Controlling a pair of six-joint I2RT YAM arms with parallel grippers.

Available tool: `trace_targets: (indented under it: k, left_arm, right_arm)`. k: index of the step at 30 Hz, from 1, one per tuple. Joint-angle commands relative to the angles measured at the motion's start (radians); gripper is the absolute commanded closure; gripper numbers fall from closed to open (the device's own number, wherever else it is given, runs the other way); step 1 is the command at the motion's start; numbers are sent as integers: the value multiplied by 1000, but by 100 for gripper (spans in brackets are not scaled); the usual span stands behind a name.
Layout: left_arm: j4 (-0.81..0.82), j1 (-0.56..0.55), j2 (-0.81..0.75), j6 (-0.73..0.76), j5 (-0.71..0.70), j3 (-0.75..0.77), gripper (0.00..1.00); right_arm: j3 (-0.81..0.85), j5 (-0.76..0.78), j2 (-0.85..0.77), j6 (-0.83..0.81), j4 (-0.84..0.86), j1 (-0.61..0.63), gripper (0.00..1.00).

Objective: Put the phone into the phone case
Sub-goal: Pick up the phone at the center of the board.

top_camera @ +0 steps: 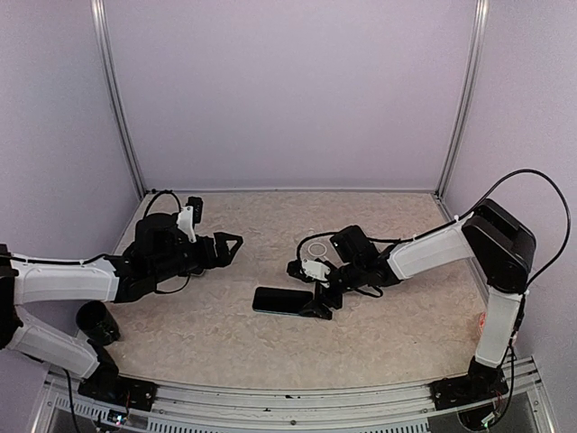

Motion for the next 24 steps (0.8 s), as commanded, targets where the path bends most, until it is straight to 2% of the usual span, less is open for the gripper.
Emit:
trace_targets:
  k: [1,19,24]
  left_arm:
    - [33,18,1,-22,14,-18,1]
    - [68,31,40,-54,53,-25,1]
    - [78,33,43,-59,60,-33,1]
  right_arm:
    - [25,-35,26,-7,-37,15,0]
    - [54,9,97,-18,-33,36,0]
    - [82,-8,120,-10,-52,36,5]
